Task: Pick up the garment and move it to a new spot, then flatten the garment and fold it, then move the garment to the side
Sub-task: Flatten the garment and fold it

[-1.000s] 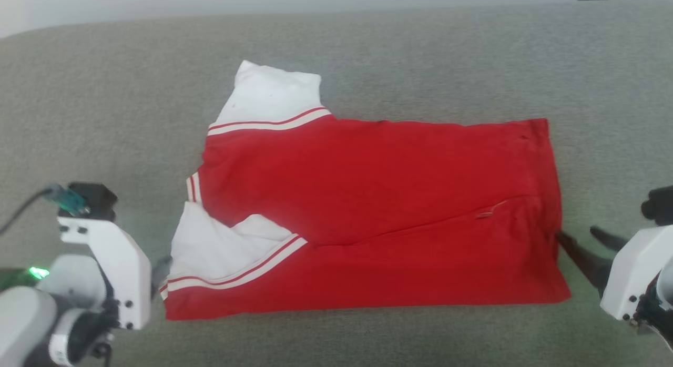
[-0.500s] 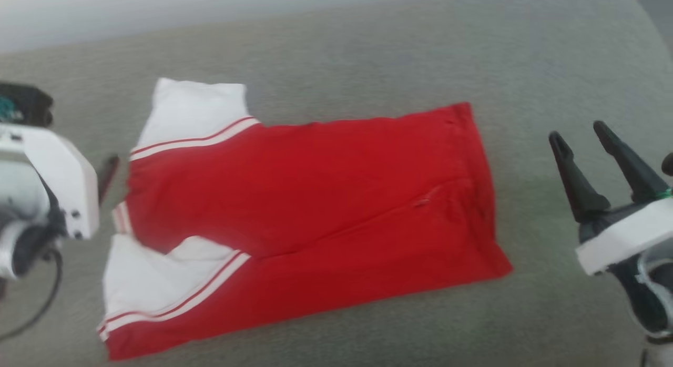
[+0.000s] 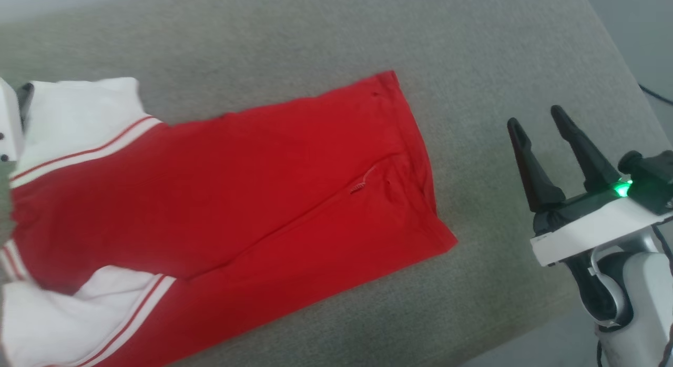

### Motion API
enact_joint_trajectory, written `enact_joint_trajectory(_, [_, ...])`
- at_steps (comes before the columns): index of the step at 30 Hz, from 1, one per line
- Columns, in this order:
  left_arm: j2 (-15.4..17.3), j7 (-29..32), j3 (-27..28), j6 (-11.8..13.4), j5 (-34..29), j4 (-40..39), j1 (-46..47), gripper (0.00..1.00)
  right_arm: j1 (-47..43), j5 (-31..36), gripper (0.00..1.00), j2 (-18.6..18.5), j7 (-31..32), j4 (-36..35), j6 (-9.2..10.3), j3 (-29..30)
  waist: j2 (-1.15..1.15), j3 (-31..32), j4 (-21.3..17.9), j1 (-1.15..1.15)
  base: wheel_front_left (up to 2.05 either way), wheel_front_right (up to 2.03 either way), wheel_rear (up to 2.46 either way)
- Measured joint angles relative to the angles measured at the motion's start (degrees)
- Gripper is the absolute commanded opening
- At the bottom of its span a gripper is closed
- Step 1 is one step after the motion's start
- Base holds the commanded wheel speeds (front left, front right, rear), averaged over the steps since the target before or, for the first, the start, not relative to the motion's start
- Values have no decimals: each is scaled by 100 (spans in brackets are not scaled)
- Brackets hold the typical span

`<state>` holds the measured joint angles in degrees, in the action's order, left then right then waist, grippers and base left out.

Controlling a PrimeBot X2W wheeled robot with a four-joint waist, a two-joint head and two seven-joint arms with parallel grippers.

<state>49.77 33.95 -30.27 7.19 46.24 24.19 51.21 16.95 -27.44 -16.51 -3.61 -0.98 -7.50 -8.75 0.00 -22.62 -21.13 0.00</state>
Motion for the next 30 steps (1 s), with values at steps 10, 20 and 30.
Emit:
enact_joint_trajectory(10, [-277, 1167, -70, 223, 265, 847, 619, 100, 174, -257, 100, -82, 53, 230, 0, -241, 0, -462, -263, -1, 0, 0, 0])
enact_joint_trajectory(20, [-584, 1753, -230, 405, 341, 682, 890, 0, 801, -589, 100, -280, 558, 503, 0, -586, 0, -608, -59, 0, 0, 0, 0])
enact_joint_trajectory(30, [-994, 1583, -403, 338, 207, 735, 1237, 0, 2241, -1040, 100, -543, 1646, 1299, 1, -1389, 0, -709, 317, 0, 0, 0, 0])
